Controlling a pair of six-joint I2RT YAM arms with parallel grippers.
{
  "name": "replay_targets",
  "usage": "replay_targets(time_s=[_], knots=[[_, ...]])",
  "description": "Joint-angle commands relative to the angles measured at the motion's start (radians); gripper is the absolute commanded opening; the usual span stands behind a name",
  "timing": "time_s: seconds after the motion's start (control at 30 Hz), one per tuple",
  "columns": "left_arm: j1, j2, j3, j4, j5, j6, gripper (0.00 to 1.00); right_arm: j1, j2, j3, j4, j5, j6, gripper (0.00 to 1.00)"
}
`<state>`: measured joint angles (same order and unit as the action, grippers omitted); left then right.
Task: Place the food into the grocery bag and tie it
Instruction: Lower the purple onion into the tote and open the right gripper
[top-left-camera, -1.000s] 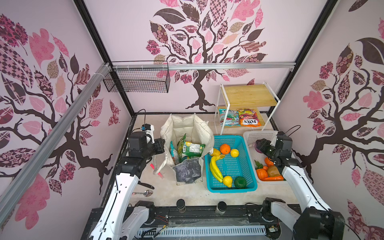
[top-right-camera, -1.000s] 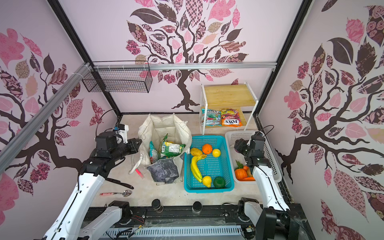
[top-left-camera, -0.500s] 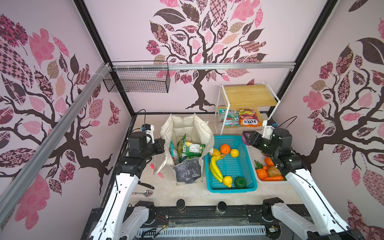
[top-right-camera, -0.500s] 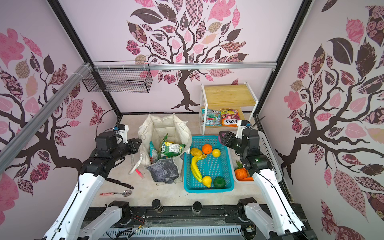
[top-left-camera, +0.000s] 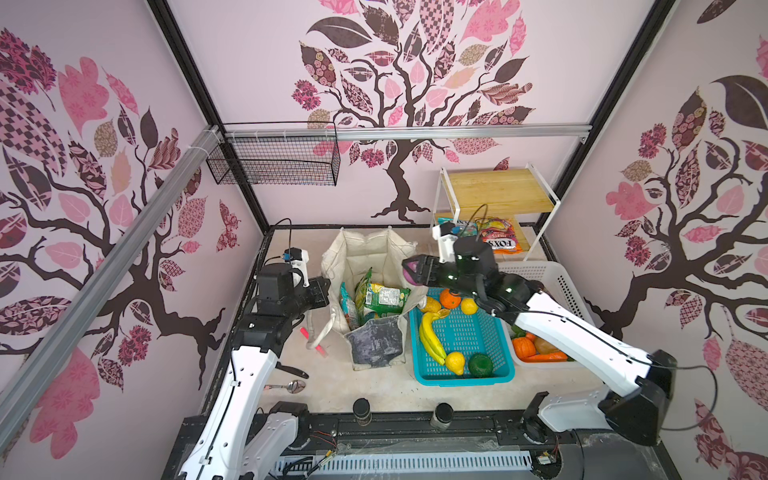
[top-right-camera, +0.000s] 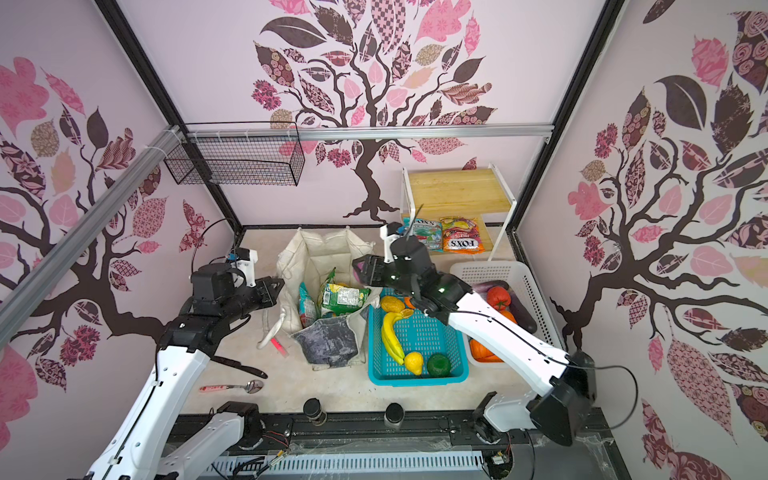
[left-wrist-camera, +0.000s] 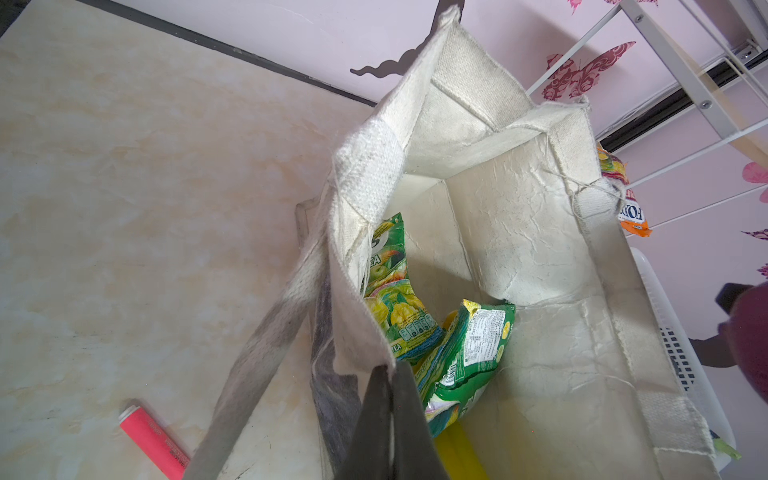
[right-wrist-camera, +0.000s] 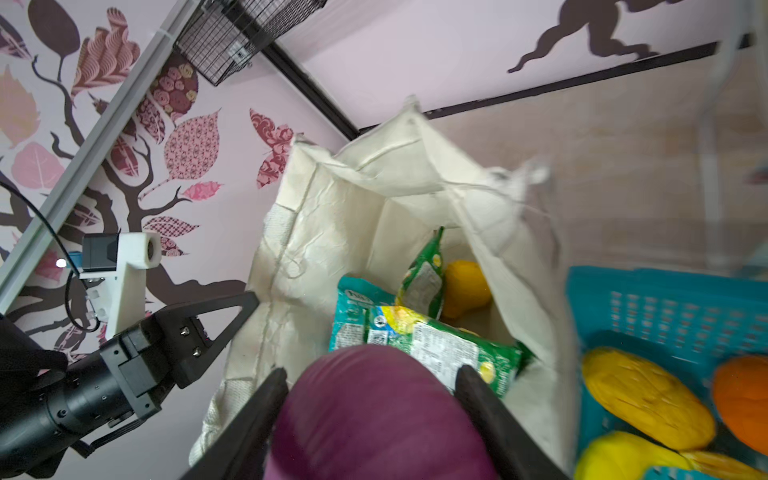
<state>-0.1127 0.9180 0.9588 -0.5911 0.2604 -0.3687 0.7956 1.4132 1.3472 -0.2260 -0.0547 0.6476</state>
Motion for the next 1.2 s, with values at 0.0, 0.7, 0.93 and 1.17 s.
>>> replay_targets(time_s=[0.0, 0.7, 0.93, 1.17], knots=[[0.002, -0.011, -0.018, 0.022, 0.023, 0.011, 0.00, 0.053, 0.112, 0.107, 0.001, 0.027, -0.013, 0.48], [0.002, -0.011, -0.019, 0.027, 0.037, 0.011, 0.00, 0.093, 0.555, 0.337, -0.251, 0.098, -0.124, 0.55], [0.002, -0.007, -0.019, 0.026, 0.036, 0.011, 0.00, 0.095, 0.531, 0.341, -0.251, 0.099, -0.123, 0.68], [0.002, -0.008, -0.017, 0.025, 0.032, 0.011, 0.00, 0.094, 0.447, 0.351, -0.238, 0.137, -0.143, 1.00]])
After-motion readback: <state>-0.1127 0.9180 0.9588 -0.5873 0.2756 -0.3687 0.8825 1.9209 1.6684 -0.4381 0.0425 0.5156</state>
